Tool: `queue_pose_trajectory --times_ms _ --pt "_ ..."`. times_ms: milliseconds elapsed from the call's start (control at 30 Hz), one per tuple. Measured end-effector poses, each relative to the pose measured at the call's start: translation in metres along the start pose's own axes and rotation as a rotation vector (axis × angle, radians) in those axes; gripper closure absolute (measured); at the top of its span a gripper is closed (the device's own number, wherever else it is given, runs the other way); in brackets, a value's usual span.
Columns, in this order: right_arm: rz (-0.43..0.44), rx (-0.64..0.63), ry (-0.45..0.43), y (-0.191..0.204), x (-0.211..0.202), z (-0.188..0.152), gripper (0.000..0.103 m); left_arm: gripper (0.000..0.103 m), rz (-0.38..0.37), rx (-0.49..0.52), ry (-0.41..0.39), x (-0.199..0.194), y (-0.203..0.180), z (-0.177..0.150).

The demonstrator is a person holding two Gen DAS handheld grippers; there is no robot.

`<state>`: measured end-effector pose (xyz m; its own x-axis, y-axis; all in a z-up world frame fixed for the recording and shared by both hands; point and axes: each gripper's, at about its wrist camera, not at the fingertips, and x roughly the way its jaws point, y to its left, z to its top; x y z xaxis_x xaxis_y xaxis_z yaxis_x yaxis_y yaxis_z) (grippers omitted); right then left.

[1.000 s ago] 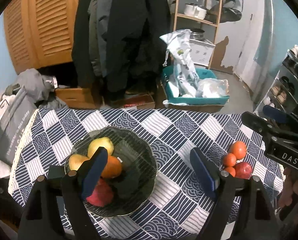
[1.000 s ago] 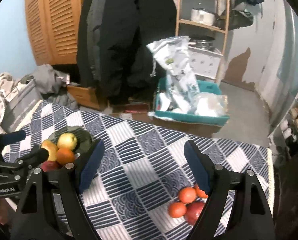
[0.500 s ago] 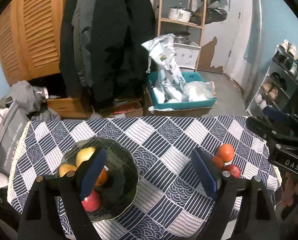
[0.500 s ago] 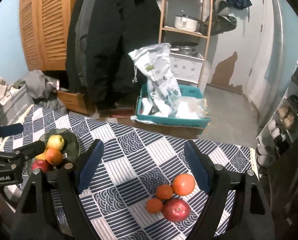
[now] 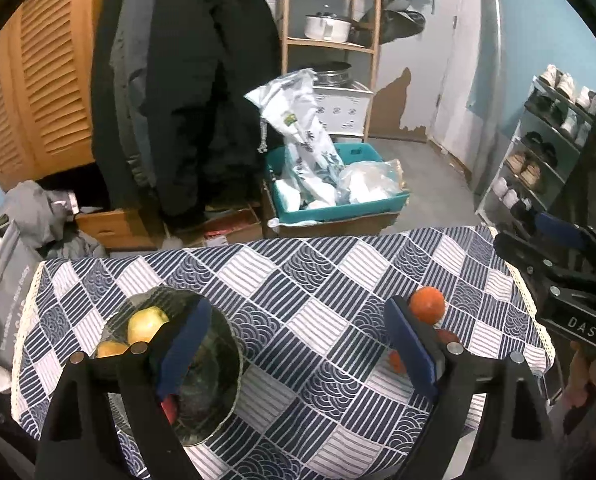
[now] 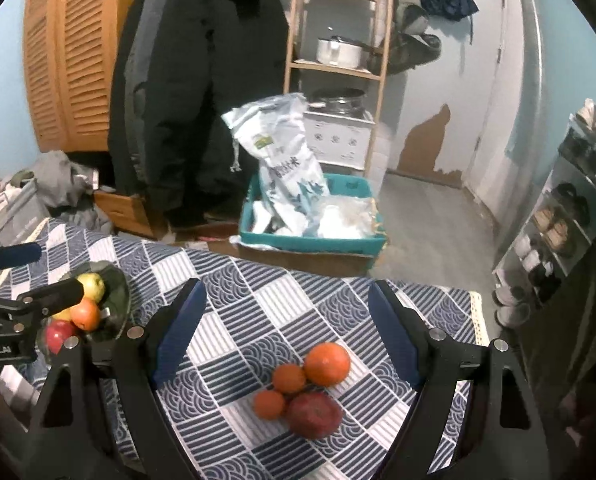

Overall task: Organize fruits
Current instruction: 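Withdraw both open tools from the bowl back toward the remaining fruit, then move right gripper onto the dark red apple while left gripper approaches an orange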

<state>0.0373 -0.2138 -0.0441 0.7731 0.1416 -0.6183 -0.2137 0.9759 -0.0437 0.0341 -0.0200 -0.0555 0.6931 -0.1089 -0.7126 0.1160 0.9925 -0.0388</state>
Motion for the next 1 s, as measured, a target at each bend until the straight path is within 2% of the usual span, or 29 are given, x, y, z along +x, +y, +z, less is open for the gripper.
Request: queue_pose_trajectory --times_ms 367,567,767,1000 --pt "-0.053 0.039 0.036 -0.034 0.001 -0.019 0.021 0.014 -0.026 0.075 0.028 0.011 -0.038 -0.003" --pt "-0.047 0.068 0.097 -0.048 0.015 -0.034 0.021 0.014 -0.045 0.088 0.071 0.027 -0.052 -0.011" --pt "-0.044 0.068 0.165 -0.054 0.035 -0.050 0.021 0.014 -0.027 0.114 0.114 0.049 -0.062 -0.022" --pt "-0.025 0.064 0.255 -0.054 0.063 -0.072 0.021 0.014 -0.014 0.101 0.174 0.080 -0.064 -0.035"
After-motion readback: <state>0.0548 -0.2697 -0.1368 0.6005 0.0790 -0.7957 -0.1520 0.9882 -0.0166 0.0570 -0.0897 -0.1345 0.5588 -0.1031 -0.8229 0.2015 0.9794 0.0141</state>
